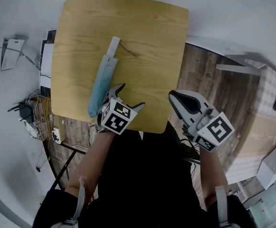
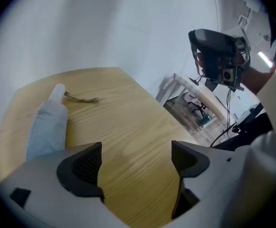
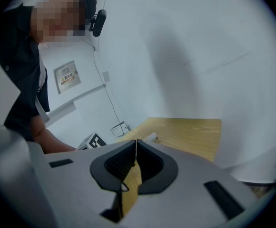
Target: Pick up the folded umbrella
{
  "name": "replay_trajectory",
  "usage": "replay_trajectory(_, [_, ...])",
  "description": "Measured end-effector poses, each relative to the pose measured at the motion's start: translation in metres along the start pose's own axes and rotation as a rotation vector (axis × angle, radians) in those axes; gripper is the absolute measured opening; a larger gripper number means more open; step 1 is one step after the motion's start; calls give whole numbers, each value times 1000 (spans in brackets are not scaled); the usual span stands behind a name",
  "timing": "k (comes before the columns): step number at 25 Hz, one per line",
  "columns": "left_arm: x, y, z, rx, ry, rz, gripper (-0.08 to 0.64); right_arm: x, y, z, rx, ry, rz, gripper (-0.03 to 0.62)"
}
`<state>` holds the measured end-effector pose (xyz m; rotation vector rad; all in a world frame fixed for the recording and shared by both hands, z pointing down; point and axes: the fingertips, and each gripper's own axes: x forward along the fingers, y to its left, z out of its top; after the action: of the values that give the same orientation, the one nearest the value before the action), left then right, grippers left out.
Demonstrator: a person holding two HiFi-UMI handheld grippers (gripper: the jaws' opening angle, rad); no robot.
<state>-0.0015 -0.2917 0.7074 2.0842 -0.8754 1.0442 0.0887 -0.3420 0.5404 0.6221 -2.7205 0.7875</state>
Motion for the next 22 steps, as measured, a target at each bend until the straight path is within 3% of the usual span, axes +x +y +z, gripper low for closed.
replay_trajectory(7, [29,-7,-13,76,83,45,449,-19,-13,-11,17,9,-16,20])
replay_trajectory(22, [25,-10,-17,50,74,81,449,-28,-7,-21,-11,22,4,20])
